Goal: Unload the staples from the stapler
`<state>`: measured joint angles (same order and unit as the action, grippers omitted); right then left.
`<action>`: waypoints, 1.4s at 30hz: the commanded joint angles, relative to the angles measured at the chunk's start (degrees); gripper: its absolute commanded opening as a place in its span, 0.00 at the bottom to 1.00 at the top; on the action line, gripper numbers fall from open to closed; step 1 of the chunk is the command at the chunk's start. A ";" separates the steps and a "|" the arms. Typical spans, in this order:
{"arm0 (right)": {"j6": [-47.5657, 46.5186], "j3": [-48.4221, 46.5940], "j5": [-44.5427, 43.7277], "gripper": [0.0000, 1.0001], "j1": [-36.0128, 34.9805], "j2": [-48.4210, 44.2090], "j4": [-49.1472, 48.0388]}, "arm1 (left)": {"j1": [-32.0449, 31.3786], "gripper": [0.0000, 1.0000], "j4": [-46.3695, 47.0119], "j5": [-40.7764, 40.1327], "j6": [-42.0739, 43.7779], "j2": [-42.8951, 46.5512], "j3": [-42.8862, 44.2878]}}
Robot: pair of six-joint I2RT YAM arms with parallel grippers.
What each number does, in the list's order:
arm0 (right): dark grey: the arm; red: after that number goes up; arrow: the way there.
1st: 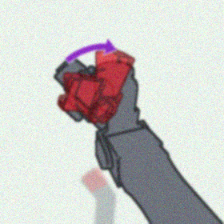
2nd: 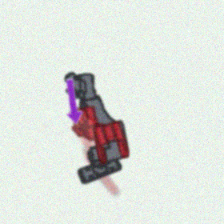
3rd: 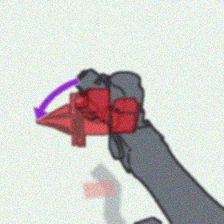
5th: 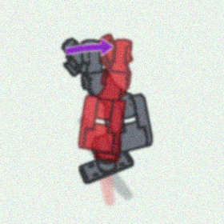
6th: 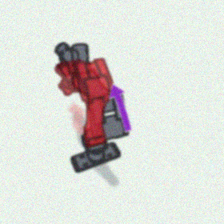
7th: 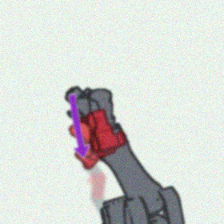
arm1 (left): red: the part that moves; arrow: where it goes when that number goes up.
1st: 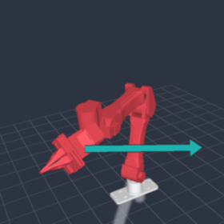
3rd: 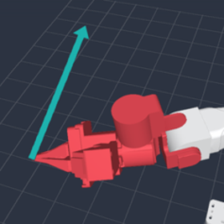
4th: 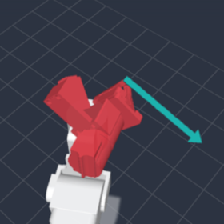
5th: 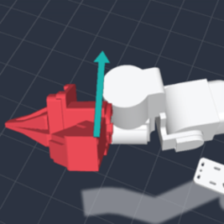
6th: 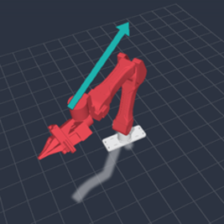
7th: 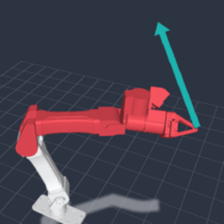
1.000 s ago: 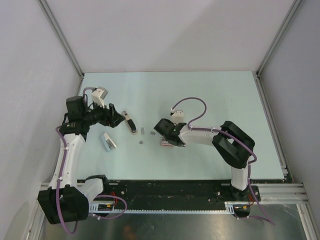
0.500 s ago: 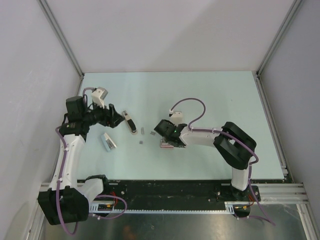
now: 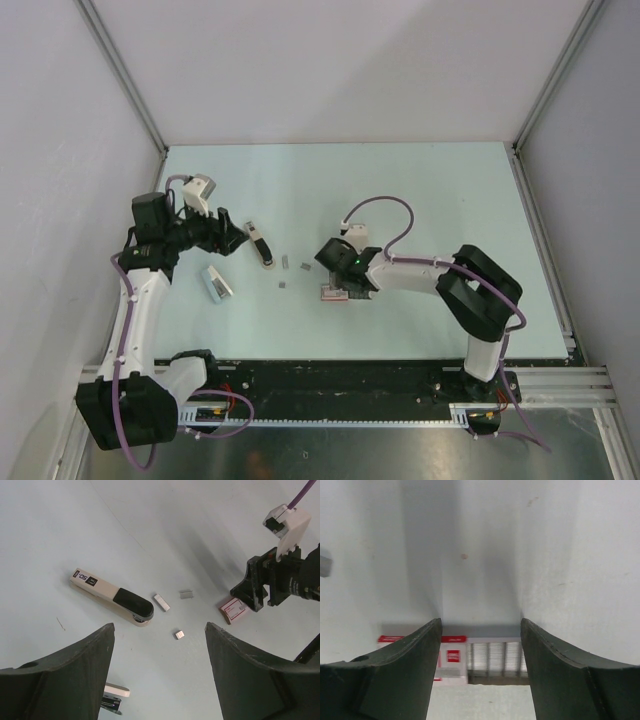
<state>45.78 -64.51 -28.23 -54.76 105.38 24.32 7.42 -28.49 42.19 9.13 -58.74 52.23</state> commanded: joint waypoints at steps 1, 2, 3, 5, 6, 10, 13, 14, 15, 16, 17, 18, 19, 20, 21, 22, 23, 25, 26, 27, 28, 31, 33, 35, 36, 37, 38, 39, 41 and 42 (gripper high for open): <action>-6.92 1.37 1.31 0.69 2.45 -5.48 0.72 | 0.23 0.78 -0.22 0.52 1.63 -0.40 0.44; -8.73 0.90 1.15 0.70 2.50 -6.70 -1.38 | 0.23 0.78 -0.24 0.34 1.70 -0.89 0.52; -10.47 0.19 1.28 0.70 2.57 -7.44 -3.09 | 0.23 0.78 -0.24 0.12 1.78 -1.40 0.64; -12.87 -2.68 1.96 0.69 2.69 -7.11 -4.95 | 0.23 0.79 -0.23 -0.33 1.78 -2.48 1.02; -13.55 -4.81 2.52 0.69 2.62 -6.06 -5.18 | 0.27 0.79 -0.24 -0.47 1.64 -2.94 1.21; -15.22 -15.46 3.33 0.68 0.68 1.52 -4.16 | 0.79 0.79 -0.18 -0.28 0.80 -4.94 1.86; -15.54 -23.69 3.21 0.67 -0.99 8.55 -2.47 | 1.63 0.78 -0.24 0.27 0.16 -6.22 2.38; -15.63 -26.48 3.33 0.67 -1.41 11.30 -1.70 | 1.85 0.78 -0.25 0.30 0.04 -6.48 2.54; -15.72 -29.15 3.56 0.66 -1.76 13.78 -1.14 | 2.05 0.78 -0.25 0.24 0.03 -6.61 2.67; -15.76 -31.41 3.72 0.65 -2.02 15.90 -0.69 | 2.19 0.78 -0.25 0.03 0.02 -6.67 2.77; -15.74 -33.50 4.02 0.64 -2.10 17.84 -0.29 | 2.31 0.78 -0.25 -0.30 0.02 -6.66 2.87; -15.64 -35.30 4.30 0.62 -2.15 19.51 0.09 | 2.41 0.78 -0.25 -0.68 0.06 -6.66 2.96; -15.46 -36.98 4.53 0.61 -2.17 21.00 0.54 | 2.46 0.78 -0.21 -1.35 0.13 -6.57 3.01; -15.28 -38.44 4.82 0.60 -2.18 22.28 0.86 | 2.49 0.78 -0.23 -2.26 0.07 -6.52 3.12; -15.11 -39.61 5.06 0.58 -2.19 23.44 1.10 | 2.54 0.78 -0.24 -3.16 -0.04 -6.41 3.13; -14.97 -40.59 5.35 0.57 -2.19 24.55 1.31 | 2.61 0.78 -0.24 -3.82 -0.01 -6.31 3.18; -14.86 -41.48 5.54 0.57 -2.23 25.50 1.55 | 2.65 0.78 -0.25 -4.29 -0.04 -6.08 3.12; -14.74 -42.93 5.86 0.56 -2.27 27.01 2.15 | 2.63 0.78 -0.25 -4.81 0.00 -5.52 2.98; -14.66 -43.44 5.92 0.56 -2.23 27.61 2.32 | 2.66 0.78 -0.21 -4.91 -0.04 -5.34 2.93; -14.62 -43.83 6.05 0.56 -2.25 28.13 2.45 | 2.67 0.78 -0.18 -5.01 -0.10 -5.25 2.86; -14.60 -44.15 6.15 0.56 -2.27 28.52 2.56 | 2.68 0.78 -0.22 -5.06 -0.13 -5.20 2.78; -14.50 -44.97 6.26 0.56 -2.28 29.67 2.84 | 2.76 0.78 -0.25 -5.00 -0.05 -5.16 2.67; -14.49 -45.28 6.28 0.55 -2.26 30.07 3.15 | 2.77 0.78 -0.25 -4.92 0.07 -5.11 2.45; -14.23 -45.64 6.26 0.55 -2.27 30.28 3.80 | 2.77 0.78 -0.25 -5.04 0.34 -5.04 2.20; -14.14 -45.72 6.21 0.55 -2.28 30.30 4.02 | 2.73 0.78 -0.25 -5.07 0.48 -5.01 2.10; -13.96 -45.80 6.10 0.54 -2.32 30.35 4.40 | 2.75 0.78 -0.21 -5.13 0.60 -4.95 2.01; -13.79 -45.80 5.92 0.54 -2.34 30.34 4.85 | 2.81 0.78 -0.23 -5.16 0.70 -4.97 1.83; -13.57 -45.71 5.73 0.54 -2.31 30.20 5.12 | 2.84 0.78 -0.19 -5.18 0.80 -5.02 1.74; -13.27 -45.16 5.60 0.53 -2.29 29.87 5.21 | 2.86 0.78 -0.21 -5.06 0.94 -5.10 1.54; -13.05 -44.77 5.44 0.53 -2.28 29.66 5.21 | 2.86 0.78 -0.23 -5.04 0.96 -5.13 1.46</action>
<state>31.48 -108.27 -22.00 -57.19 134.65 26.87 9.67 -28.86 37.32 9.50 -65.56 53.10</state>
